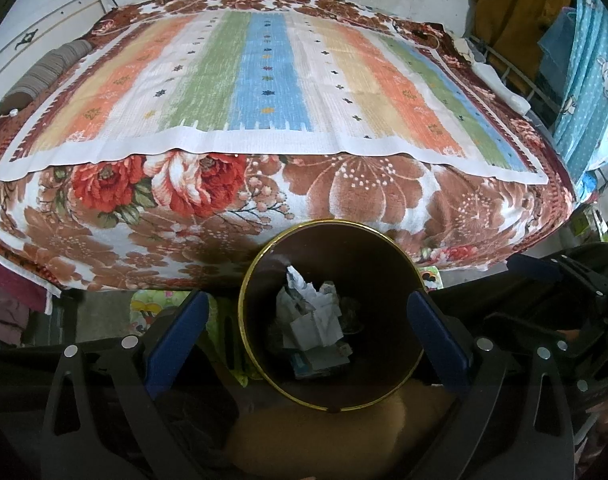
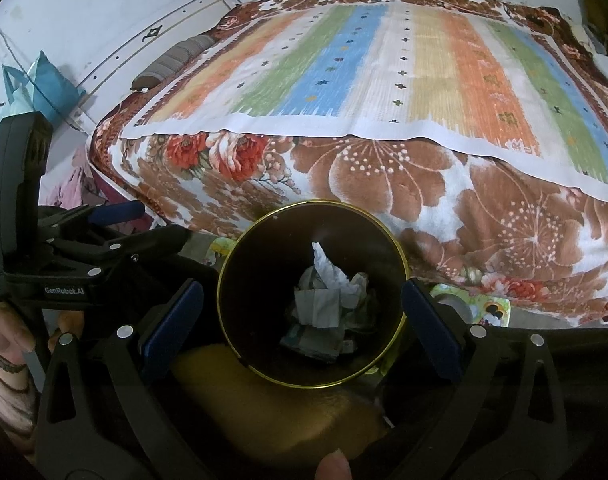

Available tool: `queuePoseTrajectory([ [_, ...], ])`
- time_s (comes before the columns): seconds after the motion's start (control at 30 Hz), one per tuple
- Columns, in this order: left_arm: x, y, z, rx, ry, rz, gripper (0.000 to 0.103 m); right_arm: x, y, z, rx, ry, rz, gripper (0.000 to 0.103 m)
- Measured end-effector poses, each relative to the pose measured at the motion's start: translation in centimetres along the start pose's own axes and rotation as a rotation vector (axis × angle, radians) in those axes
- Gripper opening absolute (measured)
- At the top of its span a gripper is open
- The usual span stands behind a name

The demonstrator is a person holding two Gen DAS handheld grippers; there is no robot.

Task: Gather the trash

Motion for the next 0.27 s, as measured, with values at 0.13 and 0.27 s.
queuePoseTrajectory([
  [0.13,0.24,-0.02,-0.33,-0.001,0.005,-0.01,0.097,0.0,0.01,0.03,-0.002,0.0,0.0,0.094],
  [0.27,0.34,-0.07,-0.38,-0.001,0.004,-0.011,0.097,0.0,0.01,0.03,0.0,0.0,-0.001,0.094],
])
Point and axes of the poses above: each gripper's, at about its wrist camera, not at the fingertips, and x roughly the way its jaws point, z to its right, y to its top, the point moved 2 cm from there along x, roughly the way its jaws point, and after that the axes turned 13 degrees about -x, right-handed, at the moved point
